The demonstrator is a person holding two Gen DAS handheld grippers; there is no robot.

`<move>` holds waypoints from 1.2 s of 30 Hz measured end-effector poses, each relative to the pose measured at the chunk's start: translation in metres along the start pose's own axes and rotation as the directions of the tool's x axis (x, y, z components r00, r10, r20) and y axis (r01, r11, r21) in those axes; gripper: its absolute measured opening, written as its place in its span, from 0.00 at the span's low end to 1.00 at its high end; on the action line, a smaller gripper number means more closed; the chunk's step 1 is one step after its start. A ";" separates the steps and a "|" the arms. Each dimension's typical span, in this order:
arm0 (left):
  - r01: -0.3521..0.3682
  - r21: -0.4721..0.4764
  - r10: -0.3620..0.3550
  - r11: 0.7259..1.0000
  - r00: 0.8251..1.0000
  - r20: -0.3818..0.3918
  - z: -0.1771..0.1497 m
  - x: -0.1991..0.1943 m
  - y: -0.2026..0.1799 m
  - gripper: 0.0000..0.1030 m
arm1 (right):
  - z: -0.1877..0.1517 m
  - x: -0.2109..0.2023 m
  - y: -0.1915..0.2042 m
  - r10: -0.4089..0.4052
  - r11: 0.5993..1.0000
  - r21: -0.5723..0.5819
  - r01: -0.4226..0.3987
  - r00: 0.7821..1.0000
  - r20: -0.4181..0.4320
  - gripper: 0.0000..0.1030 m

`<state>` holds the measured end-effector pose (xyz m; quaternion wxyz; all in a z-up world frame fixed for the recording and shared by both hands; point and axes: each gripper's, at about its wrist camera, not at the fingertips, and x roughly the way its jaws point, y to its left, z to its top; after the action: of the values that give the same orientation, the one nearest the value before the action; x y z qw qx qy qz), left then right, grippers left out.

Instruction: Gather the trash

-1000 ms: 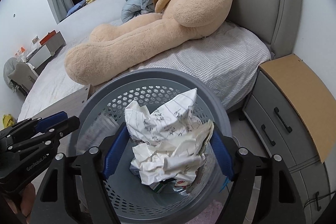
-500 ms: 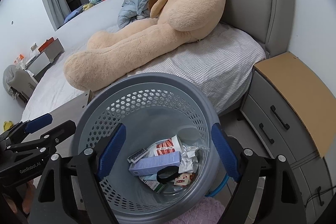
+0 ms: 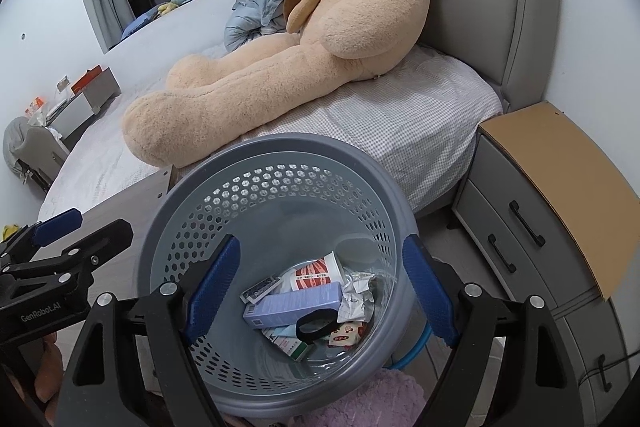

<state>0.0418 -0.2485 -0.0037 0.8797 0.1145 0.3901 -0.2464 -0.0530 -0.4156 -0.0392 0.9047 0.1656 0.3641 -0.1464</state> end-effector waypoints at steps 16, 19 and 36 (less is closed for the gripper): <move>-0.014 -0.003 0.014 1.000 1.000 -0.016 0.000 -0.006 0.000 0.94 | 0.001 -0.005 -0.003 -0.008 1.000 0.014 0.008 1.000 0.011 0.77; -0.016 -0.008 0.016 1.000 1.000 -0.020 0.001 -0.006 0.000 0.94 | 0.001 -0.006 -0.003 -0.011 1.000 0.014 0.010 1.000 0.011 0.77; -0.036 -0.015 0.036 0.999 0.999 -0.020 0.001 -0.007 0.004 0.94 | 0.001 -0.007 -0.003 -0.013 1.000 0.012 0.013 1.000 0.009 0.77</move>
<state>0.0405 -0.2430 0.0015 0.8809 0.1171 0.3988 -0.2265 -0.0584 -0.4178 -0.0347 0.9045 0.1678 0.3601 -0.1554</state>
